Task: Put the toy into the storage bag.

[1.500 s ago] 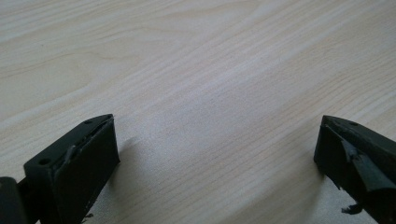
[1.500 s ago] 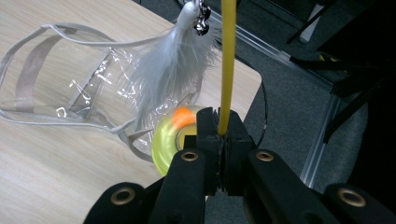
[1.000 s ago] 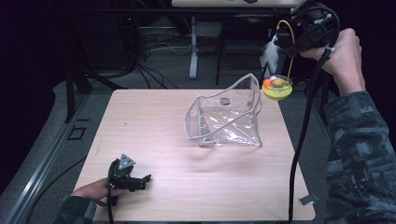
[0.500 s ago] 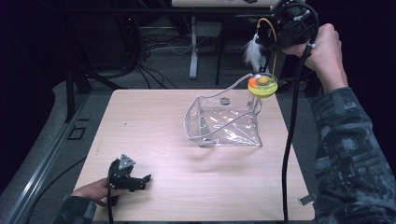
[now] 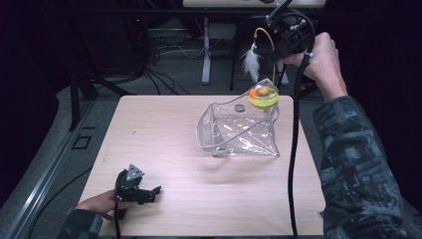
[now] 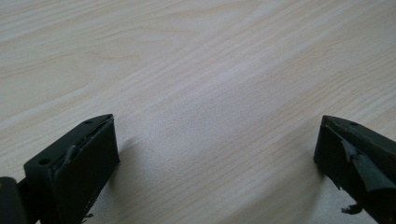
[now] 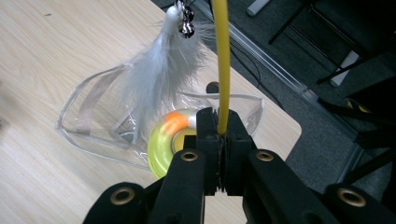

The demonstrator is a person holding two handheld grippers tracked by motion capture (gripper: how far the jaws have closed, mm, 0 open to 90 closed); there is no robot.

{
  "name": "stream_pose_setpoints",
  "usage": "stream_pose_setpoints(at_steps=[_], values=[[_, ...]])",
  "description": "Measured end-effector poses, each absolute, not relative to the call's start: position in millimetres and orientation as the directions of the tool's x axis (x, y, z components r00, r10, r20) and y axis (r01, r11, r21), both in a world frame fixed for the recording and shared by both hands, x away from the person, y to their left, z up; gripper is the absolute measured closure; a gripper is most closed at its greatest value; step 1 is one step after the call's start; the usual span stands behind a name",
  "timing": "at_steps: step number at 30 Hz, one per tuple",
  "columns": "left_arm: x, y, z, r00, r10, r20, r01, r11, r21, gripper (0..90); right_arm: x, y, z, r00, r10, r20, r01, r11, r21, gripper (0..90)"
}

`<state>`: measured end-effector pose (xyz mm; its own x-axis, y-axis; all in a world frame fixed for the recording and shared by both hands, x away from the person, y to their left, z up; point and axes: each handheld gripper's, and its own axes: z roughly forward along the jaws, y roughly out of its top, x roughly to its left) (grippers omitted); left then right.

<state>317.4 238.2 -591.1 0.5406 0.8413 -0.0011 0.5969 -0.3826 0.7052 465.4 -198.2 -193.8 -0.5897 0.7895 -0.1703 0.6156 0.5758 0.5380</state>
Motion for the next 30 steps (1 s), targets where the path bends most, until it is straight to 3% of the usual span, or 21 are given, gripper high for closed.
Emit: stream_pose_setpoints(at_steps=[30], values=[[317.2, 238.0, -591.2, 0.538, 0.843, -0.004, 0.598, -0.379, 0.706, 0.0, 480.5, -183.4, -254.5, -0.625, 0.77, -0.132, 0.625, 0.594, 0.506, 88.6]])
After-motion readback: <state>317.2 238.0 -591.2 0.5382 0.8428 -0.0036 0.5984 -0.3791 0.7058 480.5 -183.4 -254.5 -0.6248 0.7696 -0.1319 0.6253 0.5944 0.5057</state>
